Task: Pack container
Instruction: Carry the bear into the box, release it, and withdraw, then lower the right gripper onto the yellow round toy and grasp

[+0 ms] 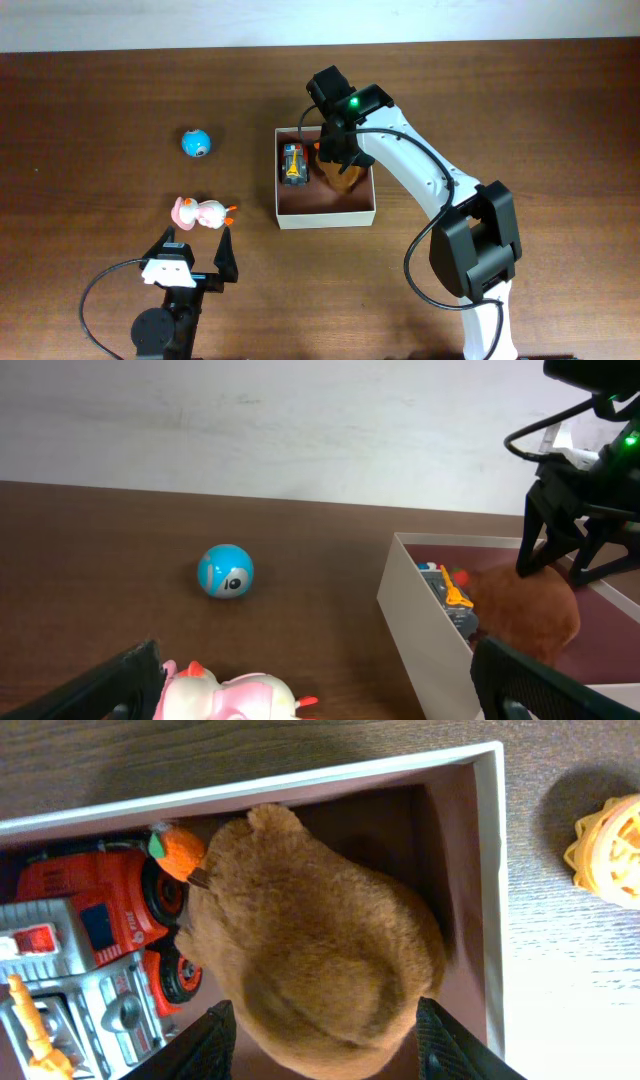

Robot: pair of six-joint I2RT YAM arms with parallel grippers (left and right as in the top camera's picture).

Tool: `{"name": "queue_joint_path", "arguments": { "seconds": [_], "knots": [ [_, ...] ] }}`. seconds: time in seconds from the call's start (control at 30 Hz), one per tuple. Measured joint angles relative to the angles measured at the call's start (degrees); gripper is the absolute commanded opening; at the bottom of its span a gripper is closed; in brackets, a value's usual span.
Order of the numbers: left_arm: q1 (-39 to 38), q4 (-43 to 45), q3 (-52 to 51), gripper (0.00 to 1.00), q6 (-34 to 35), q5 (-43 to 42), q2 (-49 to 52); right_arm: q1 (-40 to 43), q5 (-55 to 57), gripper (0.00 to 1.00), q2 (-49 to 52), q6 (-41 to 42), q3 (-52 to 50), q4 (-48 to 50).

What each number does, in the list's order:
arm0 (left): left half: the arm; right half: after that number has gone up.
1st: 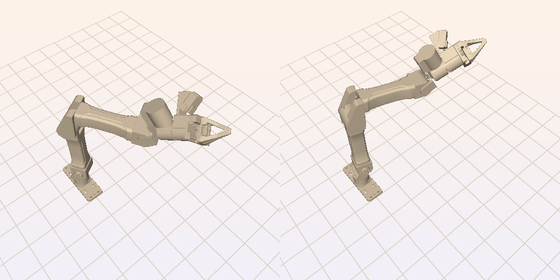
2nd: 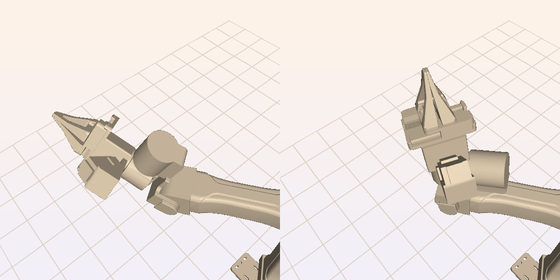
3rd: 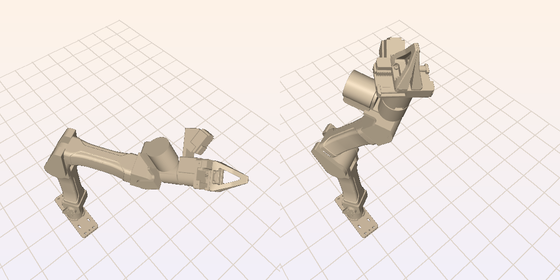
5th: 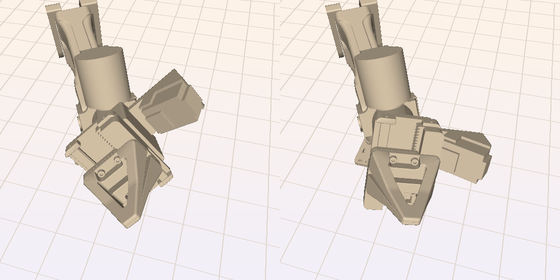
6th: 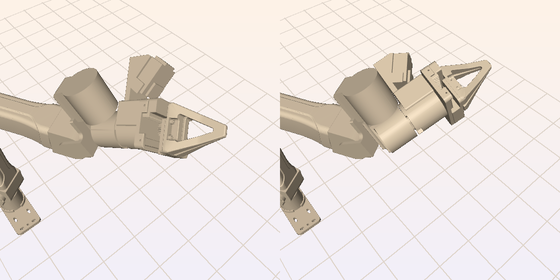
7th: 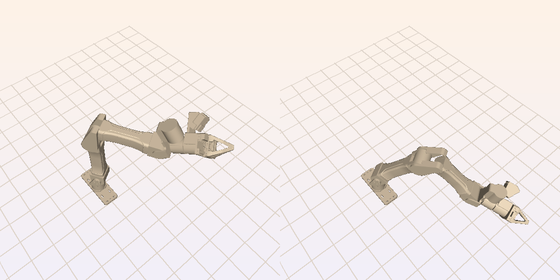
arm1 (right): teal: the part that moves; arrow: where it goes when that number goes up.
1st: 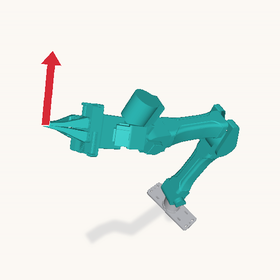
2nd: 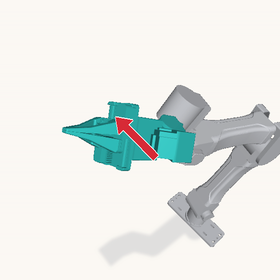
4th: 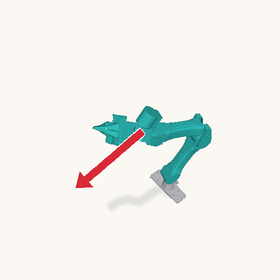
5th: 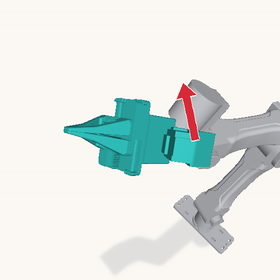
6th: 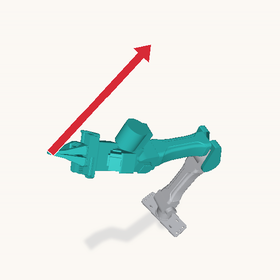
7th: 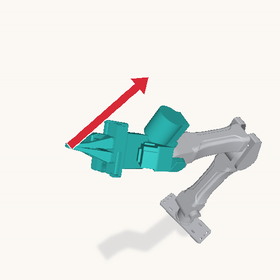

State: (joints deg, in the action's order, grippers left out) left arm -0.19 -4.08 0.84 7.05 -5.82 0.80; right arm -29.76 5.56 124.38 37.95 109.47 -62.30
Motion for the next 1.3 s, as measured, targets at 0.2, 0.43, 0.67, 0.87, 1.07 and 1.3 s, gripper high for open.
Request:
{"name": "queue_joint_path", "arguments": {
  "seconds": [0.2,0.43,0.67,0.87,1.07,1.3],
  "knots": [
    [0.0,0.0,0.0,1.0,0.0,0.02,0.0,0.0,-2.69,0.52,0.0,-4.11,1.7,-0.72],
    [0.0,0.0,0.0,1.0,0.0,0.0,-0.02,-0.02,-6.93,0.52,-0.02,-8.74,10.27,-7.63],
    [0.0,0.0,0.0,1.0,0.0,0.0,-0.02,2.27,-4.52,0.53,-0.09,-10.56,23.19,-22.29],
    [0.0,0.0,0.0,1.0,0.0,0.0,-0.02,10.6,-2.36,0.52,-0.57,-12.33,25.03,-27.54],
    [0.0,0.0,0.0,1.0,0.0,0.0,-0.02,17.18,-1.75,0.52,-0.57,-14.75,20.5,-25.51],
    [0.0,0.0,0.0,1.0,0.0,0.0,0.0,18.97,-2.19,0.52,-0.55,-17.46,5.75,-14.86]
  ]
}}
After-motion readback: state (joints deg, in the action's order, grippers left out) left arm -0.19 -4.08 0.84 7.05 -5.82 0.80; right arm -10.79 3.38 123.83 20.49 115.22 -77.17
